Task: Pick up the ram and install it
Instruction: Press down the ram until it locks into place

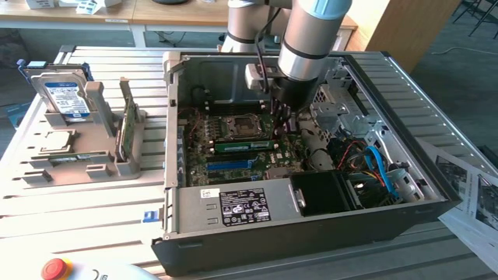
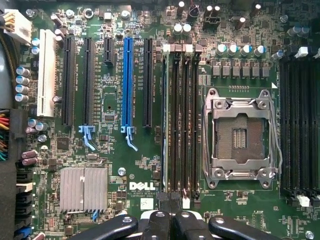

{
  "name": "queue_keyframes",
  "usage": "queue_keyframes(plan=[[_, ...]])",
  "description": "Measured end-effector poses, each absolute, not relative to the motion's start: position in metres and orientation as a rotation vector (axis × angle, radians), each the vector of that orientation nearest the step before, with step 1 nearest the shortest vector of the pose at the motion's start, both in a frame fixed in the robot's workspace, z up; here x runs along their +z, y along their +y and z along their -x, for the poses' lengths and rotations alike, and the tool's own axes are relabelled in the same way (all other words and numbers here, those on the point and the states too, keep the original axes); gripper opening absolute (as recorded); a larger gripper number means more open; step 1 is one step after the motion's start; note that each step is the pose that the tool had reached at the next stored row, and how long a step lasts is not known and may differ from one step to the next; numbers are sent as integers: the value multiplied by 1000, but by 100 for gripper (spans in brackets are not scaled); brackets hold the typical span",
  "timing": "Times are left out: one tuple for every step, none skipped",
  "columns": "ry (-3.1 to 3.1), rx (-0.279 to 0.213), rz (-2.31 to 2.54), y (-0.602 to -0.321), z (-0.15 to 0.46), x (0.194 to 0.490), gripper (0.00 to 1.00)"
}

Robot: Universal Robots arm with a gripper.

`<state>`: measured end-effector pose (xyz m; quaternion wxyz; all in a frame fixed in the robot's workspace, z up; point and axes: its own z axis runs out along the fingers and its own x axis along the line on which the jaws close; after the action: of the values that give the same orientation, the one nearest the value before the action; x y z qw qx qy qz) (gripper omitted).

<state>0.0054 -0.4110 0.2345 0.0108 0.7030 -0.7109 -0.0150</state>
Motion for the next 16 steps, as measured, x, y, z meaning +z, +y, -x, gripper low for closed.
queue_keyframes(plan=[[-2218,-46,-2194,-411,-5,233,11],[-2219,-46,-2194,-411,-5,233,11],[-2219,-46,-2194,-411,-5,232,11],[-2219,-46,-2194,-411,-5,232,11],[-2219,-46,-2194,-411,-5,232,11],[-2219,-45,-2194,-411,-5,232,11],[-2219,-46,-2194,-411,-5,232,11],[-2219,-46,-2194,-411,-5,232,11],[-2219,-46,-2194,-411,-5,231,11],[-2219,-46,-2194,-411,-5,231,11],[-2219,-45,-2194,-411,-5,230,11],[-2219,-45,-2194,-411,-5,230,11],[-2219,-45,-2195,-411,-5,229,11],[-2219,-44,-2195,-411,-5,229,11],[-2219,-44,-2195,-411,-5,229,11],[-2219,-44,-2195,-411,-5,229,11]])
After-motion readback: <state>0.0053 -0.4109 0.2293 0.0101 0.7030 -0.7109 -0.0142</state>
